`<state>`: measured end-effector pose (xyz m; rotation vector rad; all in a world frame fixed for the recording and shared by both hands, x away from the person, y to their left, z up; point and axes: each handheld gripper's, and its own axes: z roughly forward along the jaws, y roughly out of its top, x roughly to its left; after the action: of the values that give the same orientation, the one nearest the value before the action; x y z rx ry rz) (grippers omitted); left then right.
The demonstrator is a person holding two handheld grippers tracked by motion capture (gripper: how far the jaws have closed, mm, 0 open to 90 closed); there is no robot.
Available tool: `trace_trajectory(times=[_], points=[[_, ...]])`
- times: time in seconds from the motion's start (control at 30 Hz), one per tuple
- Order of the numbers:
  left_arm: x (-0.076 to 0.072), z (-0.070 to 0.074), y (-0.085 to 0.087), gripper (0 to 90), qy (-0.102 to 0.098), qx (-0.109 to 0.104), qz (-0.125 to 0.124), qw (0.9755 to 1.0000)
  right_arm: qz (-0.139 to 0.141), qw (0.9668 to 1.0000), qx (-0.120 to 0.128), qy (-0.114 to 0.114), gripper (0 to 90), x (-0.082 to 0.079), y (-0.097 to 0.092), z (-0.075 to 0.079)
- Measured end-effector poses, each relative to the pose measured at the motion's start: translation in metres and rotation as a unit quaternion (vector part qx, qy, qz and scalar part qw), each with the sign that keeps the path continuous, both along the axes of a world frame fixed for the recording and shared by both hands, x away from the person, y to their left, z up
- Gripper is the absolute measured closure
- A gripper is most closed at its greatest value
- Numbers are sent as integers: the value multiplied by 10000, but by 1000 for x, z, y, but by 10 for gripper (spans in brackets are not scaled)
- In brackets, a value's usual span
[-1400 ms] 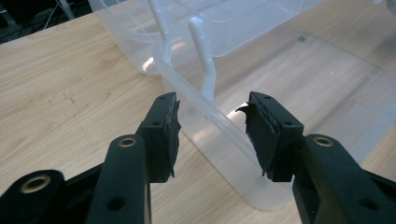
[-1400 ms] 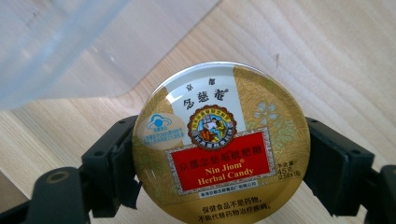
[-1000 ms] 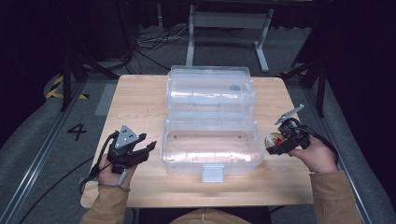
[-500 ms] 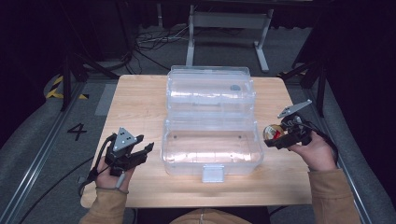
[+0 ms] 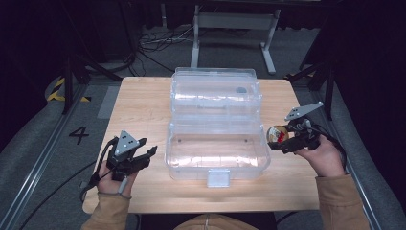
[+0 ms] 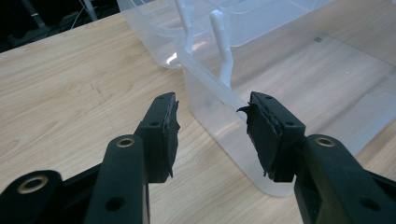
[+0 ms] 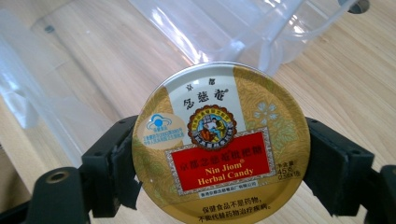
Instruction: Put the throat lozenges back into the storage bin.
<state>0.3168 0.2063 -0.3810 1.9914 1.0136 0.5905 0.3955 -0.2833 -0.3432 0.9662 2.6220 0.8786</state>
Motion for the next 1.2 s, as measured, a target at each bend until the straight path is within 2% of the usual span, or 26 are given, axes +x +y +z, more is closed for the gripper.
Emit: trace_trajectory(times=[0.33, 0.67, 0.83, 1.2], points=[[3, -1, -2, 528, 16, -7, -22, 10000, 281, 9996, -4, 86, 205, -7, 15, 1], [3, -1, -2, 528, 9, 14, -28, 10000, 534, 9984, -121, 166, 204, -13, 32, -2], [2, 0, -2, 528, -2, 11, -20, 10000, 603, 9978, -183, 180, 204, -13, 37, -4], [-7, 0, 1, 527, -66, 146, 91, 9998, 745, 9965, -267, 278, 204, -7, 52, -9]])
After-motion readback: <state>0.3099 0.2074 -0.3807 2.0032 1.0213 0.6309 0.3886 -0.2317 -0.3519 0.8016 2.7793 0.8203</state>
